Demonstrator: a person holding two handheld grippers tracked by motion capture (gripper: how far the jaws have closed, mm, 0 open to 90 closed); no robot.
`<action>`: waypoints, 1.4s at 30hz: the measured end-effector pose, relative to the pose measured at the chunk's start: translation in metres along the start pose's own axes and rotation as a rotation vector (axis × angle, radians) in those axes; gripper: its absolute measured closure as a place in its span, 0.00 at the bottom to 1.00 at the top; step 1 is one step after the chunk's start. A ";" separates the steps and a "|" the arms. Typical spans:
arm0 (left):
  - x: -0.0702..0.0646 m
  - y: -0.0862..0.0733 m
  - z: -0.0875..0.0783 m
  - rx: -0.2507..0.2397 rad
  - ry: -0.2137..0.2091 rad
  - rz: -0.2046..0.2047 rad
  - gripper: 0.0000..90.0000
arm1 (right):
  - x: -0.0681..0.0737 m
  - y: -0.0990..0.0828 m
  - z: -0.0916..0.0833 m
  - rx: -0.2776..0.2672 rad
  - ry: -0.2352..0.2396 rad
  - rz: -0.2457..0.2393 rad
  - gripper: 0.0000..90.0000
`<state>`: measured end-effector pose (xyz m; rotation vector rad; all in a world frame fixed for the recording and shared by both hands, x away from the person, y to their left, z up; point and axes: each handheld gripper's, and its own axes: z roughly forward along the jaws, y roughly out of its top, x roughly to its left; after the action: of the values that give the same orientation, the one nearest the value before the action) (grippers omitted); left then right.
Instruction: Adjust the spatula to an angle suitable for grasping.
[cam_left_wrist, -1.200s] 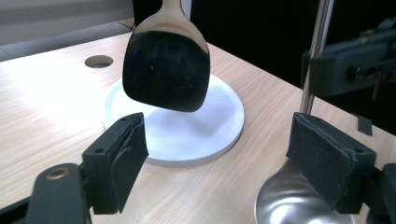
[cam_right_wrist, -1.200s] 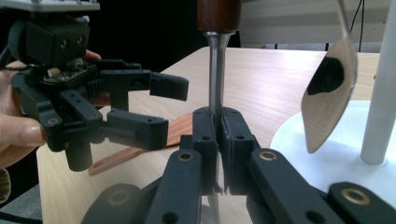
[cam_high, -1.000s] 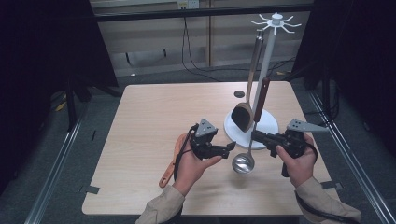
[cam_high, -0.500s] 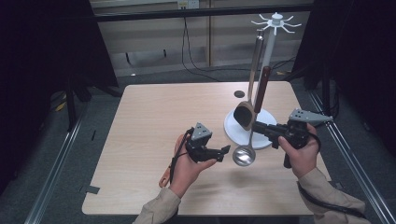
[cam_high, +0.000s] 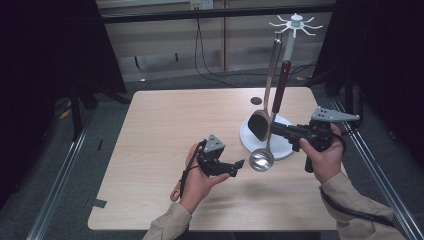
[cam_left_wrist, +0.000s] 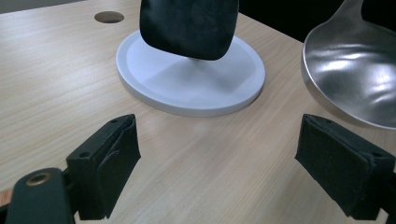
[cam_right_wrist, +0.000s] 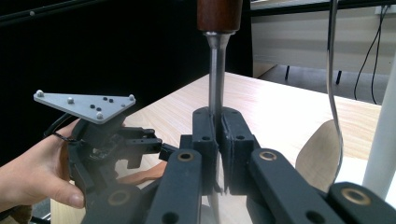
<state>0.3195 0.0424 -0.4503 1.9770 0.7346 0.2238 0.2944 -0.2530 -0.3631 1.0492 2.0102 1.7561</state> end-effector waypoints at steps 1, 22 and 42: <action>0.000 0.000 0.000 0.005 -0.001 -0.004 0.14 | 0.000 0.001 0.000 0.003 0.000 -0.005 0.96; 0.001 -0.004 0.002 0.013 -0.012 -0.005 0.11 | -0.006 0.029 0.000 -0.020 0.018 -0.034 0.96; 0.003 -0.005 0.002 0.017 -0.004 -0.007 0.12 | -0.018 0.051 0.004 -0.036 0.007 -0.039 0.96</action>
<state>0.3205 0.0443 -0.4555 1.9896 0.7431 0.2099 0.3268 -0.2627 -0.3203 0.9883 1.9821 1.7713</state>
